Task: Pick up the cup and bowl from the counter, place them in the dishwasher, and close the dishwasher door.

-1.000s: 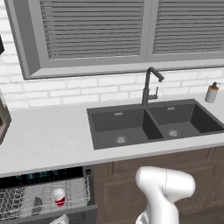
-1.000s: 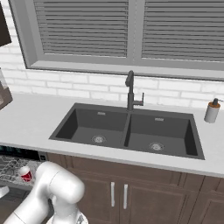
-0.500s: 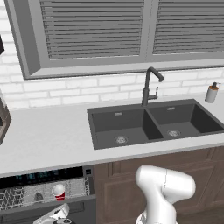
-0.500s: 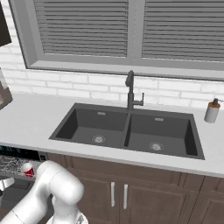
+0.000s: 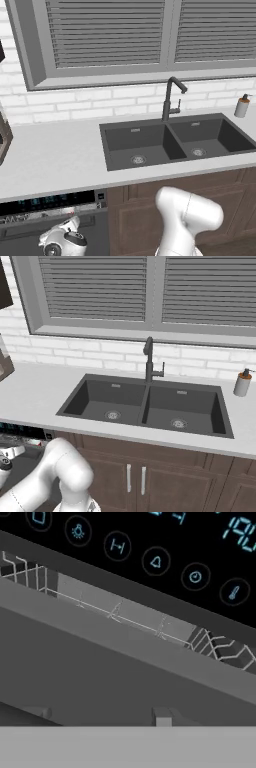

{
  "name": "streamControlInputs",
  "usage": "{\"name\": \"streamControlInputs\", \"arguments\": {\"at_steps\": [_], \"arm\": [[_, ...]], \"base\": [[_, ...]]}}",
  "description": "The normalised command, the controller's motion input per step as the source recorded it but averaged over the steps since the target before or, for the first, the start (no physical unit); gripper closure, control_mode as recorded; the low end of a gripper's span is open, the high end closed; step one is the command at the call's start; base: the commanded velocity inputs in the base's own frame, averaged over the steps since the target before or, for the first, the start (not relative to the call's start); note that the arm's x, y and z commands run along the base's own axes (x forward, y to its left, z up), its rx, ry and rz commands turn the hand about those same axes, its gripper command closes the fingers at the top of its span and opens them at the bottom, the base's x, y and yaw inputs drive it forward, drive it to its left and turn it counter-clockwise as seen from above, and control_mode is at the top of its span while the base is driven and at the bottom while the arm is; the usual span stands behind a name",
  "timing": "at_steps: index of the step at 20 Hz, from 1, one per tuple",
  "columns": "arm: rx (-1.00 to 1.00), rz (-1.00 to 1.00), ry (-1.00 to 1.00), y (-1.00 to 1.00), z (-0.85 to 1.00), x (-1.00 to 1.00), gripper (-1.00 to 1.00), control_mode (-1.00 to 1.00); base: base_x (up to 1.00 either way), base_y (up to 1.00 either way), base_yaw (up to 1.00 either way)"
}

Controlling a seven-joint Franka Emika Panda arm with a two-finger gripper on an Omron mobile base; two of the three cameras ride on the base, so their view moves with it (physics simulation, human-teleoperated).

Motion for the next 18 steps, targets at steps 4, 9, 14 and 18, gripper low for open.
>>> {"name": "streamControlInputs", "arguments": {"at_steps": [4, 9, 14, 18], "arm": [[0.31, -0.34, -0.38, -0.46, -0.83, 0.78, -1.00, -1.00], [0.25, -0.34, -0.36, -0.31, -0.95, 0.49, -1.00, -1.00], [0.21, -0.40, -0.38, -0.23, -1.00, 0.27, -1.00, -1.00], [0.12, -0.41, -0.32, -0.15, -1.00, 0.29, -1.00, -1.00]], "base": [[0.00, 0.00, 0.00], [0.00, 0.00, 0.00], [0.00, 0.00, 0.00], [0.00, 0.00, 0.00]]}}
